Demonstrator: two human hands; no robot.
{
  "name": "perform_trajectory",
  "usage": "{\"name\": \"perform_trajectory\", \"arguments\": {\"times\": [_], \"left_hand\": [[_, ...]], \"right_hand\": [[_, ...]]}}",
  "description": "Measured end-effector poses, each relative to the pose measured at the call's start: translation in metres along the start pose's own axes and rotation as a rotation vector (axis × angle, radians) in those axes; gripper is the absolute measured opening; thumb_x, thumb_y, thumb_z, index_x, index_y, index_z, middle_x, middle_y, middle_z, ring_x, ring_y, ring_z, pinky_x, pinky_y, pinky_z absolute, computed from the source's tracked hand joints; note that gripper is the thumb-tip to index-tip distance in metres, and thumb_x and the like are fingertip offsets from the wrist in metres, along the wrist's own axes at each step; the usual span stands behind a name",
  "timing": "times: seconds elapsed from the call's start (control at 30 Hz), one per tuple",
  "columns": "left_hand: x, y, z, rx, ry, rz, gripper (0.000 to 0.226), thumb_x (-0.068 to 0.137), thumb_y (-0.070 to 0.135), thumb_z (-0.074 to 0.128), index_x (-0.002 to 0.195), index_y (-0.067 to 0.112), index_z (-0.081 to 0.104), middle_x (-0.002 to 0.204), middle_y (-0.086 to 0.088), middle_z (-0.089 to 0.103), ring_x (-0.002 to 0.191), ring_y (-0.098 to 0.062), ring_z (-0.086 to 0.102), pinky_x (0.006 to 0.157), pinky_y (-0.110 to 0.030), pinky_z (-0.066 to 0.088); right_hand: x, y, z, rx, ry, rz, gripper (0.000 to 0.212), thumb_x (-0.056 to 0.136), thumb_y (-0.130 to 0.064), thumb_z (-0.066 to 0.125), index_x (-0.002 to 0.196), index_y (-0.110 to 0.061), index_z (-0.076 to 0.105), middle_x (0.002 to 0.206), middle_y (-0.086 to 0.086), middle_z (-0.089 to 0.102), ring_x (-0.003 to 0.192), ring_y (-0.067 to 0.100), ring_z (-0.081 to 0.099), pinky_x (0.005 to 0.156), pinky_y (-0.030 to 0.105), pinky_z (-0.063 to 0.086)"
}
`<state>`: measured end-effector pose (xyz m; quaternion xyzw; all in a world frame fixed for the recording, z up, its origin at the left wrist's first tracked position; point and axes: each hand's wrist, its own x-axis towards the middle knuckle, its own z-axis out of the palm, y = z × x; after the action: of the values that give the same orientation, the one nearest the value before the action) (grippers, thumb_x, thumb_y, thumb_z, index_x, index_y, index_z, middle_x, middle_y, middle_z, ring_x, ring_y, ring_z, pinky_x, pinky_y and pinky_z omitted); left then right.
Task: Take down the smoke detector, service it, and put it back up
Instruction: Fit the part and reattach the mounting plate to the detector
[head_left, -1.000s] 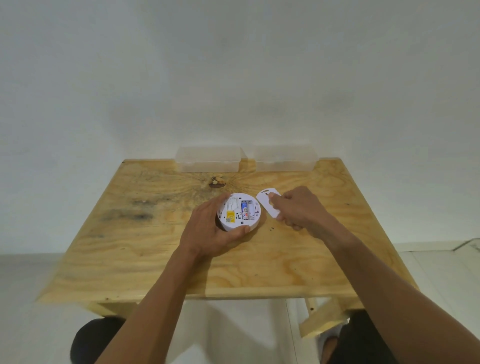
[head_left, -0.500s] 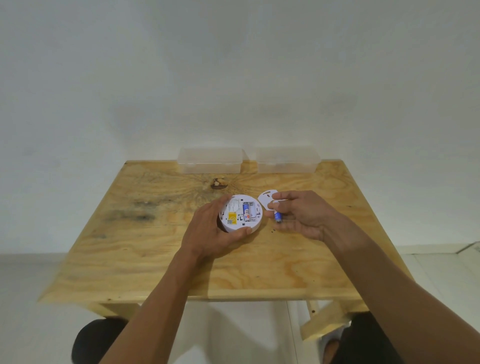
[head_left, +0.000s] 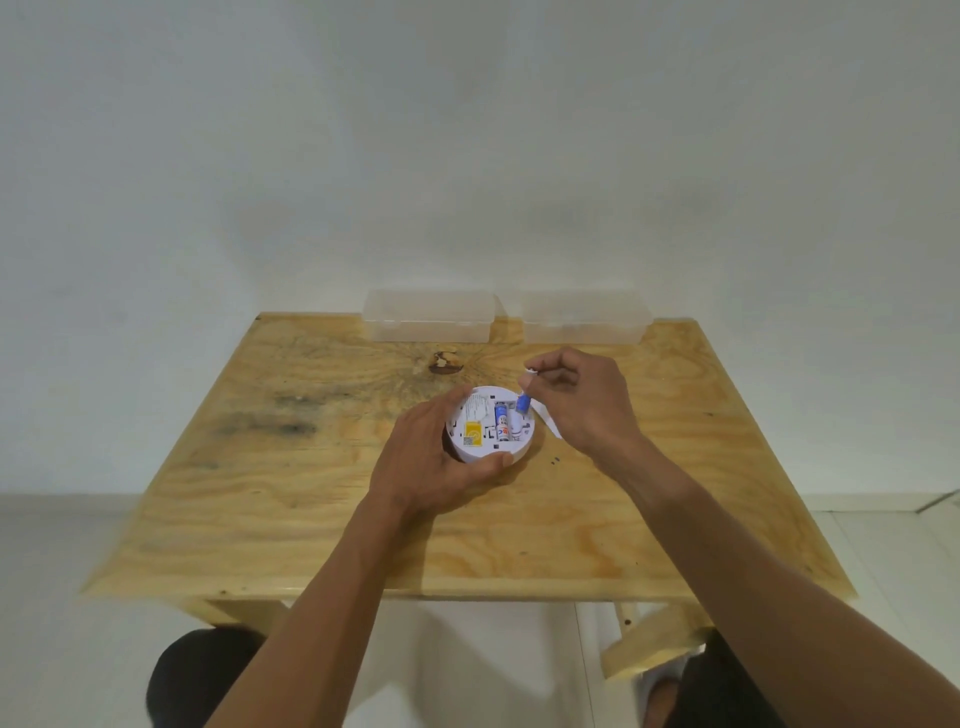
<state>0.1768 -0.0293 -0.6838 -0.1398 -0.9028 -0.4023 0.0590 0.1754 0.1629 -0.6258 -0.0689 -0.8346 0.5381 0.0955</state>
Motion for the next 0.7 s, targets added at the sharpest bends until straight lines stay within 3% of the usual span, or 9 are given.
{"name": "perform_trajectory", "arguments": {"times": [0.23, 0.4, 0.5, 0.6, 0.7], "left_hand": [[0.001, 0.001, 0.000, -0.005, -0.003, 0.012, 0.094, 0.065, 0.066, 0.073, 0.144, 0.020, 0.048, 0.137, 0.003, 0.061, 0.125, -0.015, 0.056, 0.104, -0.043, 0.048], [0.000, 0.003, 0.000, -0.027, 0.004, 0.032, 0.090, 0.064, 0.067, 0.070, 0.139, 0.021, 0.052, 0.130, 0.005, 0.066, 0.116, -0.012, 0.060, 0.101, -0.042, 0.050], [0.000, 0.004, -0.001, -0.032, 0.005, 0.042, 0.088, 0.064, 0.068, 0.069, 0.138, 0.023, 0.053, 0.127, 0.007, 0.066, 0.114, -0.011, 0.061, 0.100, -0.042, 0.051], [-0.001, 0.008, -0.002, -0.034, 0.017, 0.046, 0.083, 0.062, 0.067, 0.069, 0.133, 0.025, 0.057, 0.116, 0.017, 0.065, 0.104, -0.002, 0.059, 0.096, -0.034, 0.052], [-0.001, 0.012, -0.003, -0.028, 0.017, 0.052, 0.083, 0.060, 0.068, 0.067, 0.129, 0.023, 0.060, 0.104, 0.023, 0.059, 0.095, 0.003, 0.056, 0.089, -0.019, 0.046]], "right_hand": [[0.004, 0.009, 0.017, -0.166, 0.032, -0.066, 0.011, 0.083, -0.025, 0.078, 0.092, -0.019, 0.076, 0.086, -0.006, 0.075, 0.080, 0.001, 0.067, 0.065, 0.012, 0.047], [0.009, 0.008, 0.020, -0.372, -0.044, -0.130, 0.011, 0.088, -0.031, 0.071, 0.085, -0.022, 0.076, 0.089, -0.008, 0.073, 0.091, 0.008, 0.061, 0.074, 0.034, 0.053], [0.009, 0.011, 0.022, -0.539, -0.054, -0.146, 0.017, 0.091, -0.038, 0.066, 0.091, -0.025, 0.076, 0.096, -0.004, 0.066, 0.105, 0.014, 0.050, 0.069, 0.034, 0.044], [0.006, 0.017, 0.024, -0.644, -0.031, -0.215, 0.021, 0.093, -0.040, 0.062, 0.096, -0.024, 0.075, 0.099, -0.004, 0.063, 0.107, 0.014, 0.047, 0.066, 0.031, 0.040], [-0.002, 0.029, 0.028, -0.689, 0.025, -0.363, 0.023, 0.094, -0.034, 0.060, 0.094, -0.016, 0.075, 0.095, -0.001, 0.060, 0.100, 0.018, 0.050, 0.066, 0.036, 0.048]]}}
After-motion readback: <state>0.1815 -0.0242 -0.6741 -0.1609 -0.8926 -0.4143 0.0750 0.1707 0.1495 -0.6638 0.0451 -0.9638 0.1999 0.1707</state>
